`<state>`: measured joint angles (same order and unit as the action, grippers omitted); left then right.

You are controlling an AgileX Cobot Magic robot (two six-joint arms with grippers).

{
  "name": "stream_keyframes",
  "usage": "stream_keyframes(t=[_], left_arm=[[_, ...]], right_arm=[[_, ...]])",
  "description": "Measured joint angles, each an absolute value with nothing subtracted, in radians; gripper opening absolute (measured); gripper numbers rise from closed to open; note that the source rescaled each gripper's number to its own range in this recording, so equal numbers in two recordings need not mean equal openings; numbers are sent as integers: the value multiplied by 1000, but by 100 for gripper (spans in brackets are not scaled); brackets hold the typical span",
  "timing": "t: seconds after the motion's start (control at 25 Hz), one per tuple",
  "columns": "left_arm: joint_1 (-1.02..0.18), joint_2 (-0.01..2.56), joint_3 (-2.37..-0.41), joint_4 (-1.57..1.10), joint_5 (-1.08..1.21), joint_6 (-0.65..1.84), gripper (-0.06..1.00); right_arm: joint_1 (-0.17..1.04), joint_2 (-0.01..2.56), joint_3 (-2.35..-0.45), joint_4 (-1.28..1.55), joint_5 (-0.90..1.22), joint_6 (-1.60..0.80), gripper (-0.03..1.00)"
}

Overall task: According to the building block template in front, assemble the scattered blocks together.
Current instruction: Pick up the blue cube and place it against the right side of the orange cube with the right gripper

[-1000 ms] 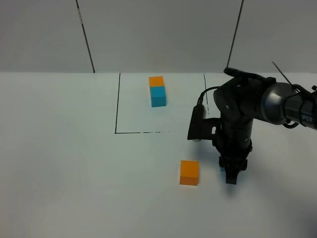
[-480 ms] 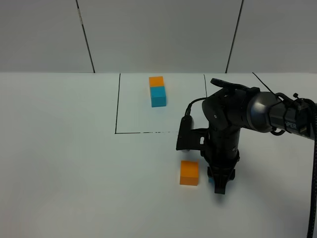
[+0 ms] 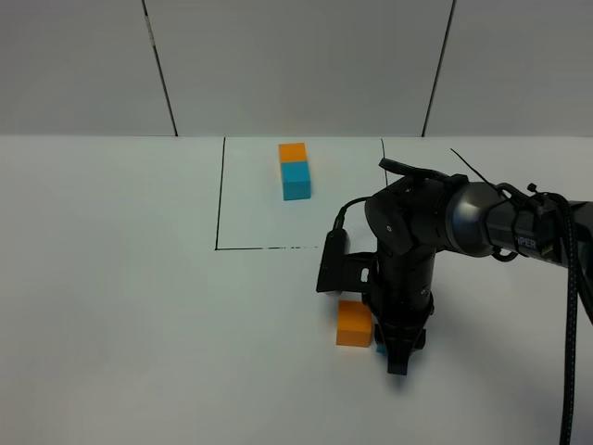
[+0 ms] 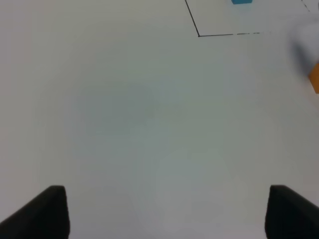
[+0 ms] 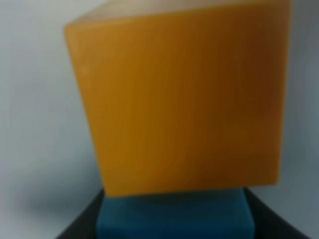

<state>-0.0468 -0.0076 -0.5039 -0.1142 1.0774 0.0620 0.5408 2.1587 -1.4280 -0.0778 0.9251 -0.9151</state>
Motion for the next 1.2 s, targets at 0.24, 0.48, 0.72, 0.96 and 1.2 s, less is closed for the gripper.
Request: stream_keyframes(t=[0.24,0.48,0.72,0.96,1.2], left_arm=[[-47,-8,-504,-114,1077,62,67],[-47,-8,-504,-114,1077,62,67],[-47,-8,-504,-114,1077,62,67],[-47,-8,-504,-114,1077,62,67],[-47,-8,-504,-114,1077,62,67]], right_arm=[[541,2159,-1428,-86,919,-915,0],[541,2159,-1428,-86,914,-943,0],[541,2159,-1428,-93,897,-962,0],[541,2159,-1428,-102,884,-966,0],[541,2159,-1428,-97,884,-969,0]])
